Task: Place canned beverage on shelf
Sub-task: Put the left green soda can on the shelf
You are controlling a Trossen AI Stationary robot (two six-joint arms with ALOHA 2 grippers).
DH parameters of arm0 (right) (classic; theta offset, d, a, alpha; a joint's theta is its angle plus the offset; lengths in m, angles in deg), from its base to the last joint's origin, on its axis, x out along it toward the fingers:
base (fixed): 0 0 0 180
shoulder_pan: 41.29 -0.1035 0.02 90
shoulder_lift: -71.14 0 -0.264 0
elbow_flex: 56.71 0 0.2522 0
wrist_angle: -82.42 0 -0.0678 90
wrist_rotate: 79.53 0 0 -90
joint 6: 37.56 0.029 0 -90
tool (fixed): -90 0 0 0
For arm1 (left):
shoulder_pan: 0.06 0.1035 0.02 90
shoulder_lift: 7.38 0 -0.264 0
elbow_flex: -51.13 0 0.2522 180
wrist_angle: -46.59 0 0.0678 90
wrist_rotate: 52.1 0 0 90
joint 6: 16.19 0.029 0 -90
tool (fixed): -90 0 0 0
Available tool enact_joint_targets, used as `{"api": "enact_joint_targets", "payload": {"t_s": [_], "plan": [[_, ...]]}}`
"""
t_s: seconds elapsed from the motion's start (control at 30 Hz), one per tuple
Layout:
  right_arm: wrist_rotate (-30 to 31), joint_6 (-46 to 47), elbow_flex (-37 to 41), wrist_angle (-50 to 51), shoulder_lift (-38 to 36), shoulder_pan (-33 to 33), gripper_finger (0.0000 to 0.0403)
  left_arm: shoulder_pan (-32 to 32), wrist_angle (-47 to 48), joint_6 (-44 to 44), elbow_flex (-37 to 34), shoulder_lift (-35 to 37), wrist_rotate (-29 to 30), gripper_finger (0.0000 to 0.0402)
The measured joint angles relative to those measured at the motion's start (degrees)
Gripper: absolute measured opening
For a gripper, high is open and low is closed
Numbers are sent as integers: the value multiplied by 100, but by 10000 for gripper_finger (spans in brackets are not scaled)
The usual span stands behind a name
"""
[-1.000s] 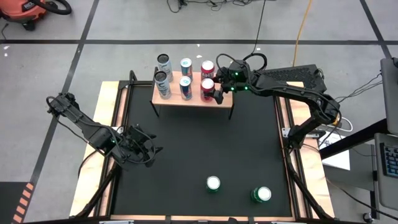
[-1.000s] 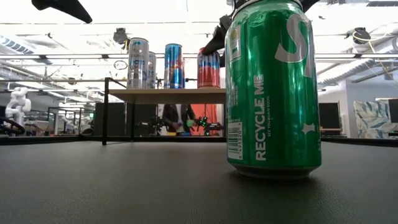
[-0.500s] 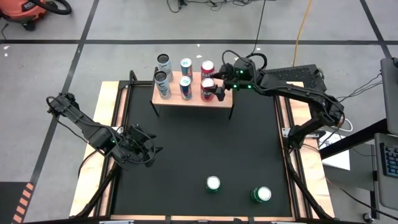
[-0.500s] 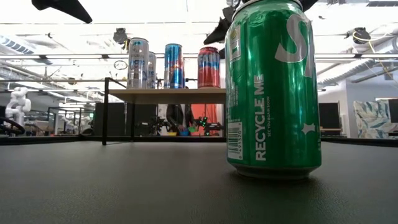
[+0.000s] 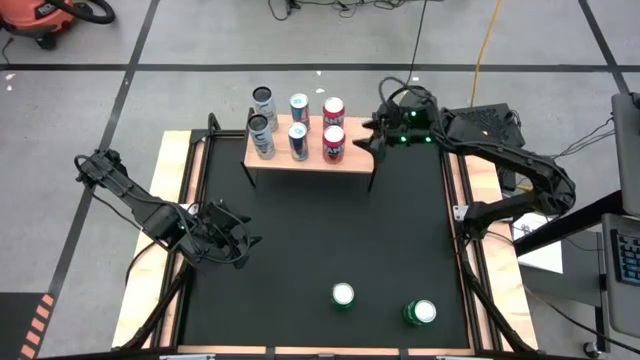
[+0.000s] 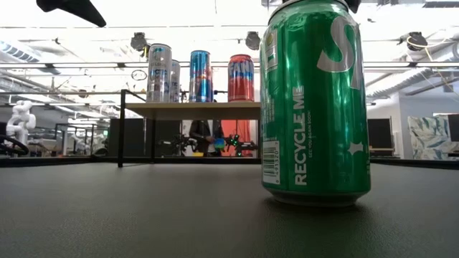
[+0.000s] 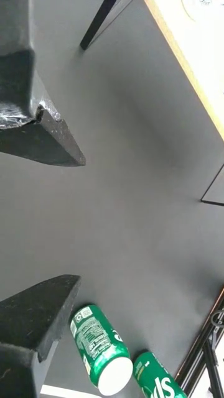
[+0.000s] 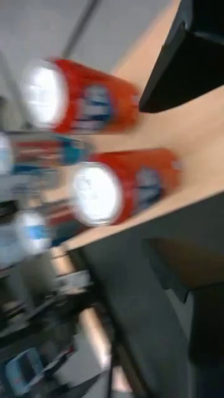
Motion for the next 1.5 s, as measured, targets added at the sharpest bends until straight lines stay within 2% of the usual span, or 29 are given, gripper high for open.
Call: {"api": "enact_joint_targets", "payload": {"t_s": [0.1, 0.27, 0.47, 0.7, 1.03, 1.4, 1.5], "plan": [[-16, -3, 137, 336, 54, -72, 287, 0, 2, 5, 0, 0, 4, 299], [61, 360, 453, -44, 296, -205, 214, 1, 22, 48, 0, -1, 9, 299], [279, 541, 460, -367, 650, -254, 132, 1, 10, 45, 0, -2, 33, 299], [265, 650, 465, -399, 860, -257, 66, 0, -3, 11, 0, -2, 5, 299], [260, 640, 465, -701, 868, -258, 23, 0, 3, 175, 0, -2, 2, 299], [262, 613, 465, -769, 868, -258, 15, 2, 13, 170, 0, -2, 2, 299], [254, 681, 413, -458, 761, -256, 15, 2, -2, 155, 0, -2, -2, 299]]}}
